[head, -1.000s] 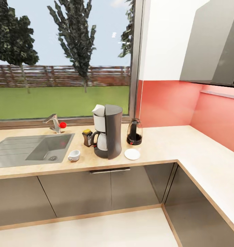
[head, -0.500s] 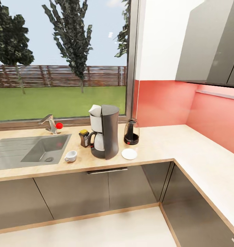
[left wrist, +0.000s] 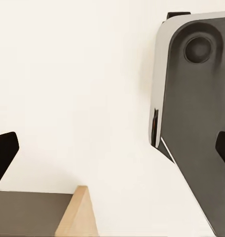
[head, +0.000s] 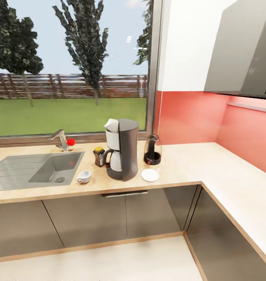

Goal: Set up a coffee station on the kitchen countertop: keep the coffee maker on the countertop, move the bottle of coffee from the kitchen shelf to the counter next to the coffee maker, place a paper coffee filter on top of the coffee maker, put the saucer next to the coffee maker with the coffee cup on the saucer, and place the electric kettle next to the coffee maker.

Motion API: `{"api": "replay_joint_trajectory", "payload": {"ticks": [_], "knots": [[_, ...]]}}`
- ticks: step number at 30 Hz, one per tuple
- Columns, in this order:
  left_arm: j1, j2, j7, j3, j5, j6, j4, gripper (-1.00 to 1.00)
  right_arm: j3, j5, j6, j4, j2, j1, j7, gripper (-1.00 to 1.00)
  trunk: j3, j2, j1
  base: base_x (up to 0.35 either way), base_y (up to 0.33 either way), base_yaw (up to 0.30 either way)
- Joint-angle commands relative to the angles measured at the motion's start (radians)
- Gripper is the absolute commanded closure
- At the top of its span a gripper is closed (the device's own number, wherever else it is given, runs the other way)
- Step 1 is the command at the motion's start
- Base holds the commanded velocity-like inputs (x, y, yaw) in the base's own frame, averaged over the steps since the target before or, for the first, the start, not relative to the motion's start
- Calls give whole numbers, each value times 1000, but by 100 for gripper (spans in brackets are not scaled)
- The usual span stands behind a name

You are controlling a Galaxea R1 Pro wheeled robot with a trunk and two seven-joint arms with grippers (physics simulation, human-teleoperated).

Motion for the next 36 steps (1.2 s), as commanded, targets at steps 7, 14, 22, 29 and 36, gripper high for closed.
{"api": "replay_joint_trajectory", "payload": {"ticks": [7, 14, 22, 29, 36], "knots": [[-1, 1, 4, -2, 19, 1, -1, -100, 4, 6, 4, -2, -2, 0, -30, -100, -7, -2, 1, 0, 56, 235], [-1, 2, 4, -3, 21, 1, -2, -100, 4, 6, 3, -2, -2, 1, -34, -100, -13, -2, 1, 0, 273, 240], [-1, 3, 4, -5, 20, 1, -3, -100, 4, 6, 3, -2, -2, 1, -34, -100, -16, -2, 1, 78, 303, 101], [-1, 3, 4, -5, 19, 1, -4, -100, 3, 5, 4, -4, -2, 1, -34, -100, -16, -2, 1, 141, 305, 4], [-5, 3, 4, -8, 7, 2, -5, -100, 0, 2, 3, -4, -2, 1, -35, -100, -16, -2, 1, 204, 273, 0]]}}
